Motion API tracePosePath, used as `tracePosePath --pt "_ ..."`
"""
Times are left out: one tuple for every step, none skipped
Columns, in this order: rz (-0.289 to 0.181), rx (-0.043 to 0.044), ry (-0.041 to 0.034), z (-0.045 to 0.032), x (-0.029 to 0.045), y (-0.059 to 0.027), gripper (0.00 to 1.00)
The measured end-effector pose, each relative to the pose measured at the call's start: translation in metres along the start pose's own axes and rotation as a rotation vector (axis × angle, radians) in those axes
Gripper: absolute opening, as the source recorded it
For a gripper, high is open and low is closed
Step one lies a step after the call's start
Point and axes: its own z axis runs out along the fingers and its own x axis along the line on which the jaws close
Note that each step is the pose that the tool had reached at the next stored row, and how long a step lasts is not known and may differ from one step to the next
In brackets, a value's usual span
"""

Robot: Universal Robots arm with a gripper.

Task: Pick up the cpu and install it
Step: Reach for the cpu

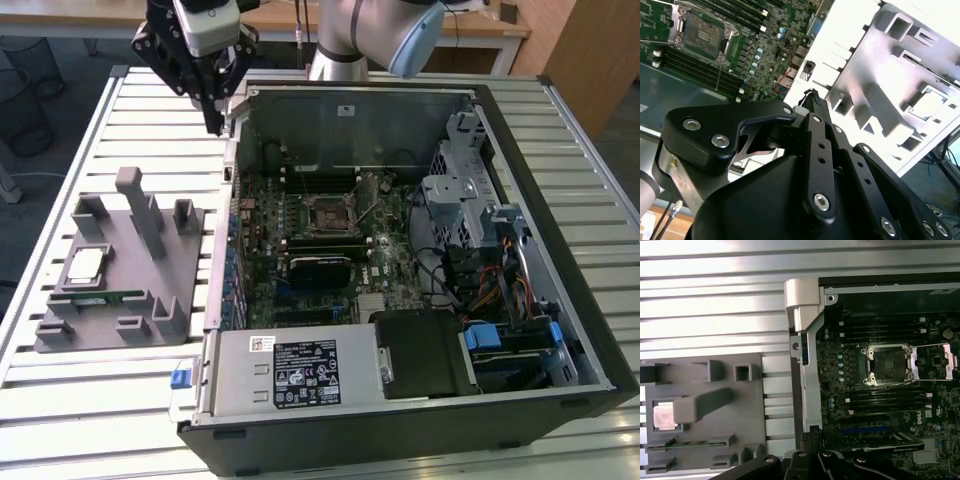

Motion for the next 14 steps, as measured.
tracePosePath --pt "0.000 0.0000 0.0000 0.0000 0.0016 -0.0001 0.11" --pt "0.000 -0.0001 0.0000 0.0001 0.0032 -0.0003 0.11" --pt "0.000 -0.0001 -0.0001 0.0001 0.0050 -0.0004 0.11" --pt "0.000 -0.0001 -0.0001 0.0001 0.0067 -0.0005 0.11" --pt "0.000 0.0000 0.0000 0.0001 0.0084 -0.0006 0.11" --pt "0.000 0.0000 0.0000 0.0001 0.0100 -0.0008 0.11" --pt "0.000 0.0000 0.0000 0.0002 0.0118 -0.0009 0.11" --pt "0.000 0.0000 0.0000 0.0002 0.0134 -0.0010 0.11" --pt "0.000 0.0000 0.0000 0.0002 0.0151 -0.0012 0.11" --pt "0.000 0.0000 0.0000 0.0002 0.0169 -0.0013 0.11" --pt "0.000 0.0000 0.0000 0.0003 0.0186 -0.0015 0.11" --pt "0.000 0.0000 0.0000 0.0003 0.0204 -0.0016 0.11" --pt "0.000 0.0000 0.0000 0.0003 0.0221 -0.0017 0.11" --pt "0.000 0.0000 0.0000 0.0003 0.0239 -0.0018 0.11"
